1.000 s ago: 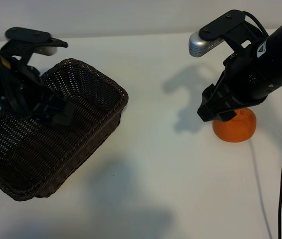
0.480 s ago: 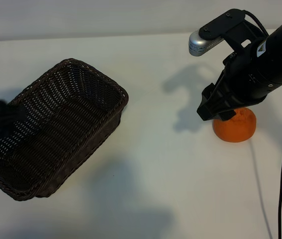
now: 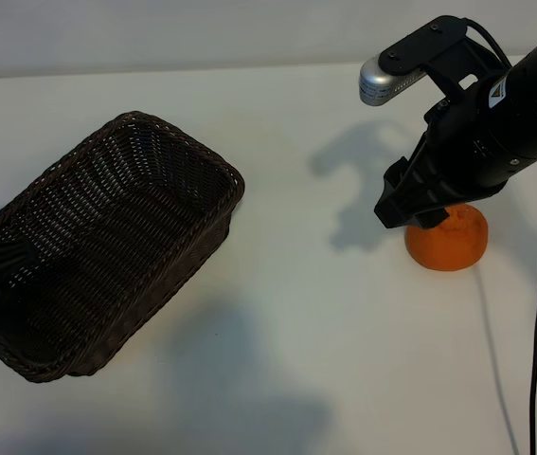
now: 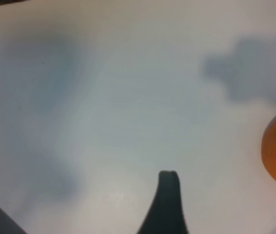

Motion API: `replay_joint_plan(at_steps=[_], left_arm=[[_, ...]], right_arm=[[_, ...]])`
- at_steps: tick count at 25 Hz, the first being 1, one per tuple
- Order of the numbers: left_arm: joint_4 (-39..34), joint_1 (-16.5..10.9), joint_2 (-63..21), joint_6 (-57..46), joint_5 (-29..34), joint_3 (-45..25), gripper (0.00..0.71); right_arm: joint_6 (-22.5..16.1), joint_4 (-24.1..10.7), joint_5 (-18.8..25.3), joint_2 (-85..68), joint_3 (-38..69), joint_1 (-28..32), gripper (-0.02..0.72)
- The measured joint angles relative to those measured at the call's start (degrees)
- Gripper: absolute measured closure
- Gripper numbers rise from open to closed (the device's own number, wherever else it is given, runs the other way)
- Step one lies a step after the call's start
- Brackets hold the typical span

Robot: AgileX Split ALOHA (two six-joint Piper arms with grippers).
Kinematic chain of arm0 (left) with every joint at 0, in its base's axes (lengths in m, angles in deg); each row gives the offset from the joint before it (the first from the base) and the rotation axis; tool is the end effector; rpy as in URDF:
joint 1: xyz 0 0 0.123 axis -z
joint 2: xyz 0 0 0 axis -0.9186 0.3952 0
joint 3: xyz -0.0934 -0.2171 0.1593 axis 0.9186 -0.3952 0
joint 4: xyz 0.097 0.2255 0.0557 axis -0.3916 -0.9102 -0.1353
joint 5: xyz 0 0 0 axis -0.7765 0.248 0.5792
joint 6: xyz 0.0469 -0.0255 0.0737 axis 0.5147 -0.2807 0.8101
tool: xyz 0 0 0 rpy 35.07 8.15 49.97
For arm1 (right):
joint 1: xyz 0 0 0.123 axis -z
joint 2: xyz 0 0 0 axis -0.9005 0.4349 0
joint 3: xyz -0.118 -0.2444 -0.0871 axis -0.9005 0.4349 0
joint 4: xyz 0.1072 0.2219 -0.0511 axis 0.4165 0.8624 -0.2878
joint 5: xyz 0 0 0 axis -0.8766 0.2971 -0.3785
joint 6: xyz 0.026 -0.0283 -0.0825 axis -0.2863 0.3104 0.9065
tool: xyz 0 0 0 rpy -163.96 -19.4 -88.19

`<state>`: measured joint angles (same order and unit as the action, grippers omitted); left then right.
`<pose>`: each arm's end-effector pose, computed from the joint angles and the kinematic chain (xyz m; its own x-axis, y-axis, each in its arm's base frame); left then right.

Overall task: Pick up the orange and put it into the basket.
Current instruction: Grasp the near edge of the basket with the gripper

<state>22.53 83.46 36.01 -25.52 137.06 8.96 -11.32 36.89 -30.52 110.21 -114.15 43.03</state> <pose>0.1758 -0.0362 0.2453 -0.8280 -0.4093 -0.3834 -0.4009 0.9100 -0.1058 0.2727 0.1240 0.2927 -0.7958 -0.4183 -0.4377 -0.5148 0.8481 0.1254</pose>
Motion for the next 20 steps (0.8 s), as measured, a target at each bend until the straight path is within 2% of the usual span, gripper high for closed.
replay_joint_plan(at_steps=[4, 7, 20], left_arm=[[0.0, 0.0, 0.0, -4.5, -4.3, -4.0, 0.12], [0.1, 0.0, 0.0, -5.9, -5.3, -6.0, 0.12], [2.5, 0.0, -2.8, -3.2, -1.9, -6.6, 0.12]], right_arm=[[0.1, 0.0, -0.1, 0.0, 0.0, 0.0, 0.109], [0.1, 0.0, -0.1, 0.0, 0.0, 0.0, 0.109], [0.1, 0.0, -0.2, 0.0, 0.0, 0.0, 0.109]])
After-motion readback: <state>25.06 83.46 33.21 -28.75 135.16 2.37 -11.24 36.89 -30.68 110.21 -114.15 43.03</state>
